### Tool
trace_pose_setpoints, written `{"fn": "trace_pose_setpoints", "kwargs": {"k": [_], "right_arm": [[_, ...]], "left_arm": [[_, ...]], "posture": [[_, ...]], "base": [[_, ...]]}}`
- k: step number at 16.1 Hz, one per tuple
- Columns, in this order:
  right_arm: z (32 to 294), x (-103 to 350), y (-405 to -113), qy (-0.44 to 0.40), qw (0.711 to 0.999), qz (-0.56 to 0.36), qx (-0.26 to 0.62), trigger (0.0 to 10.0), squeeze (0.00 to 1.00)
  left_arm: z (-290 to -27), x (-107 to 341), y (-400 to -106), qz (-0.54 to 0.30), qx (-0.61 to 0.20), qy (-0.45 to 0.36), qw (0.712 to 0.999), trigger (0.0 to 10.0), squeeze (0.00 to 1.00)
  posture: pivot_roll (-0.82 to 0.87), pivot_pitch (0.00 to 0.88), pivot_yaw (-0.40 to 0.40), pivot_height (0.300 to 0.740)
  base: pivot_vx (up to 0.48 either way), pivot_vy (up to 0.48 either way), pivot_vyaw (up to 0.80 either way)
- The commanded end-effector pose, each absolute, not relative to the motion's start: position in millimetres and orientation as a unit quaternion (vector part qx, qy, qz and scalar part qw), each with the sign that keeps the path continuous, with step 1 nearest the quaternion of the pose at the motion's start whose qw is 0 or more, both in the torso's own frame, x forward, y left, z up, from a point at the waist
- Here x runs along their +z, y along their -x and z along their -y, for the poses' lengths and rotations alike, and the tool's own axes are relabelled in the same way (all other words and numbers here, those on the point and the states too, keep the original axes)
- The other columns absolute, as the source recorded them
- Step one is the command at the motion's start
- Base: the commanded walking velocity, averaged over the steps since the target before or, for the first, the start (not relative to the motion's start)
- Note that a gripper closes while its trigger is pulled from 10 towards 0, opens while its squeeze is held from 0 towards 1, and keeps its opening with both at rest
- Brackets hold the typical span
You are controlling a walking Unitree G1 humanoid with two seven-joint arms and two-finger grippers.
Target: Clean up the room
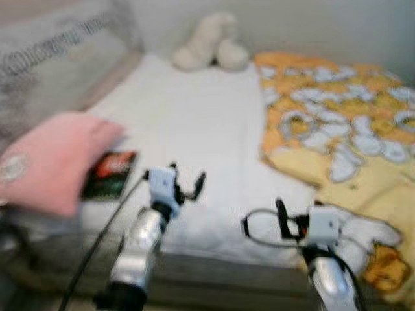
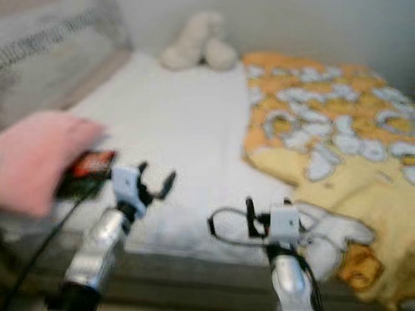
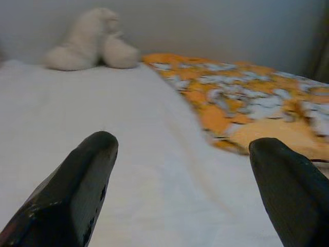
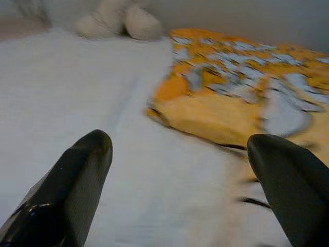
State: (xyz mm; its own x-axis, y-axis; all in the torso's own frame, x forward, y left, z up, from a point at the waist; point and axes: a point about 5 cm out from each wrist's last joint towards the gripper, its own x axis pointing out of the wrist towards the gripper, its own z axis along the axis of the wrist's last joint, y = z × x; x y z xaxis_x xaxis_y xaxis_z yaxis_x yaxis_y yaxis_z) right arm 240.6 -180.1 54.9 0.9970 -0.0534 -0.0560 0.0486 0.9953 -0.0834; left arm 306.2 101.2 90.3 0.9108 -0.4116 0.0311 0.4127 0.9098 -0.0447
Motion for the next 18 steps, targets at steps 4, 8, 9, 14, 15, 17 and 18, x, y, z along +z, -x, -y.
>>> {"fn": "trace_pose_setpoints", "kwargs": {"k": [4,8,9,14,15,17,18], "right_arm": [[180,56,-243,0.059,0.997,-0.038,-0.031,10.0,0.0],[185,50,-238,0.033,0.996,-0.061,-0.048,10.0,0.0],[183,48,-236,0.033,0.996,-0.065,-0.044,10.0,0.0],[184,38,-205,0.057,0.993,-0.103,0.017,10.0,0.0],[185,38,-197,0.06,0.992,-0.108,0.028,10.0,0.0],[191,38,-179,0.058,0.99,-0.125,0.033,10.0,0.0],[193,37,-176,0.058,0.989,-0.13,0.035,10.0,0.0]], "left_arm": [[-86,78,-298,-0.047,-0.291,0.039,0.955,10.0,0.0],[-101,69,-305,-0.061,-0.256,0.027,0.964,10.0,0.0],[-103,65,-307,-0.068,-0.252,0.018,0.965,10.0,0.0],[-87,29,-309,-0.149,-0.196,-0.067,0.967,10.0,0.0],[-84,26,-308,-0.156,-0.182,-0.053,0.969,10.0,0.0],[-77,21,-303,-0.153,-0.17,-0.057,0.972,10.0,0.0],[-75,20,-302,-0.152,-0.167,-0.063,0.972,10.0,0.0]], "posture": [[0.08,0.0,0.011,0.74],[0.07,0.0,0.001,0.74],[0.07,0.0,-0.009,0.74],[0.0,0.094,-0.085,0.74],[-0.02,0.122,-0.099,0.74],[-0.06,0.175,-0.123,0.74],[-0.06,0.175,-0.123,0.74]], "base": [[0.111,0.0,-0.59],[0.0,0.0,-0.62],[0.0,0.0,-0.68],[0.0,0.0,-0.68],[0.0,0.0,-0.68],[0.0,0.0,-0.67],[0.0,0.0,-0.68]]}}
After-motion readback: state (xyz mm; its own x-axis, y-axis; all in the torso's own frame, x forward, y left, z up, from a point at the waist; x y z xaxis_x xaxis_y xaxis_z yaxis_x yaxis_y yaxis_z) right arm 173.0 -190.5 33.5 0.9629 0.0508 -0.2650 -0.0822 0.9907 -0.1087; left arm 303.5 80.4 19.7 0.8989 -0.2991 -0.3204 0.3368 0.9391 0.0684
